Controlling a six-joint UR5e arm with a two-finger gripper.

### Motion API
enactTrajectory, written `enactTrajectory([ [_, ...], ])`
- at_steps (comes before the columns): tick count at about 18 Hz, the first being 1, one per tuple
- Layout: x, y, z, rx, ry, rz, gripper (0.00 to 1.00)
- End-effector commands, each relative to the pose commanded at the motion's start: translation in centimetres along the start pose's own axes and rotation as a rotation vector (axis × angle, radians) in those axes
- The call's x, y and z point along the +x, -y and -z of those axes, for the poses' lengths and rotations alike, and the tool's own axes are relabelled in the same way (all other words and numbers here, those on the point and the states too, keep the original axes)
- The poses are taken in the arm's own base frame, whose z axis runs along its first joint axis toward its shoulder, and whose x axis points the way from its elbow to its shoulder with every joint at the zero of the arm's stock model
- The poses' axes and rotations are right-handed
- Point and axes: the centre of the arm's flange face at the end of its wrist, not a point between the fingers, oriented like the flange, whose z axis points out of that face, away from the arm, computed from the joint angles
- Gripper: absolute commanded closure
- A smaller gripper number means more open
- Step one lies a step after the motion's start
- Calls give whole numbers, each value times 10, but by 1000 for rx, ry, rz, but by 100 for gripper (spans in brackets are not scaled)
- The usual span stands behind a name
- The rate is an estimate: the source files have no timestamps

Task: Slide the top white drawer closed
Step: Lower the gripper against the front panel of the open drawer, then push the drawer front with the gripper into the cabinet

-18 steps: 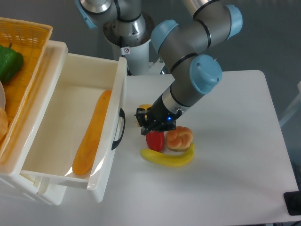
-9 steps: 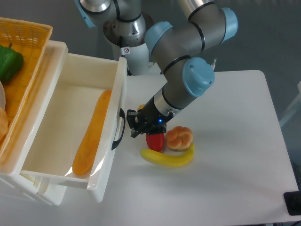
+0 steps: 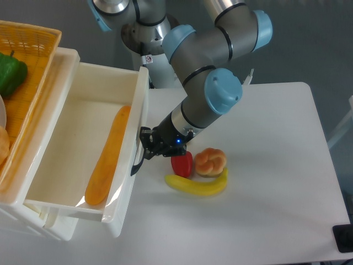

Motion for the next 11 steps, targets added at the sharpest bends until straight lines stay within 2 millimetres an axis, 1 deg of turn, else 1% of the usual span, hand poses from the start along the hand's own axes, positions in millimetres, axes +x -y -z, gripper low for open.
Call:
enactTrajectory([
  [3,7,-2,6,12,-7,-3,100],
  [8,14,1,2,7,-12,-13,100],
  [11,22,3,-2,2,-16,-23,100],
])
